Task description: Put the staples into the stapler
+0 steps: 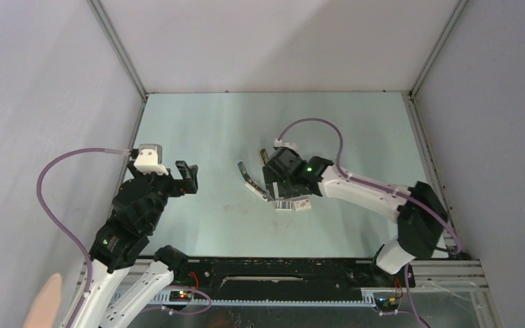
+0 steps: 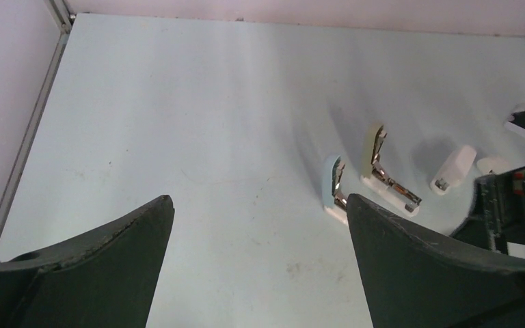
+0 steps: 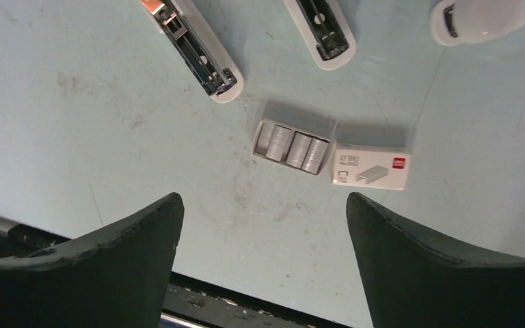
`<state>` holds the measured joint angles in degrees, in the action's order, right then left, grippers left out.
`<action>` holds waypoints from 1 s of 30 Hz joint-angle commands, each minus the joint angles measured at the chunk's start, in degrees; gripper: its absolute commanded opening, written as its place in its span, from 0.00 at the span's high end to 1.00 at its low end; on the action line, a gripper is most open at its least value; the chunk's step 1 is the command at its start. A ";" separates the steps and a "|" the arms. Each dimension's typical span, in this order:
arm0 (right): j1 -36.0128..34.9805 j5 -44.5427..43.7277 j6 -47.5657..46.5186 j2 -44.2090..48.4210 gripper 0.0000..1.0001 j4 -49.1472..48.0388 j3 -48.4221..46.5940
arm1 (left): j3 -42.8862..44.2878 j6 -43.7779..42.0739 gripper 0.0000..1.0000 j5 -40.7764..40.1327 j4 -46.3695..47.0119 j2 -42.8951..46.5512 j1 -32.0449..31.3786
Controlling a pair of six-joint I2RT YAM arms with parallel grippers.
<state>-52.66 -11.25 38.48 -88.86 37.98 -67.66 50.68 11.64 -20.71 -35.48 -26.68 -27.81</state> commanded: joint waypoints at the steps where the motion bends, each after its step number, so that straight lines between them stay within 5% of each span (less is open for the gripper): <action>1: -1.73 -5.11 5.55 -7.12 0.11 6.68 -6.97 | -1.03 -2.38 0.00 -0.60 2.80 0.27 0.39; 7: -2.49 -4.38 10.78 -14.24 0.30 8.62 -11.65 | -3.56 -1.99 0.00 -3.68 4.42 4.23 0.39; 13: -2.35 -5.27 13.99 -17.51 0.63 8.77 -12.33 | -5.13 -1.94 0.00 -4.83 5.57 6.80 0.31; 30: -0.25 -5.03 13.76 -21.87 0.76 6.27 -12.32 | -5.50 -2.75 0.00 -5.23 5.51 7.60 -0.14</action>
<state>-53.41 -14.61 51.66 -110.10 45.10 -77.73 45.67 10.39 -25.36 -31.83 -19.35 -27.79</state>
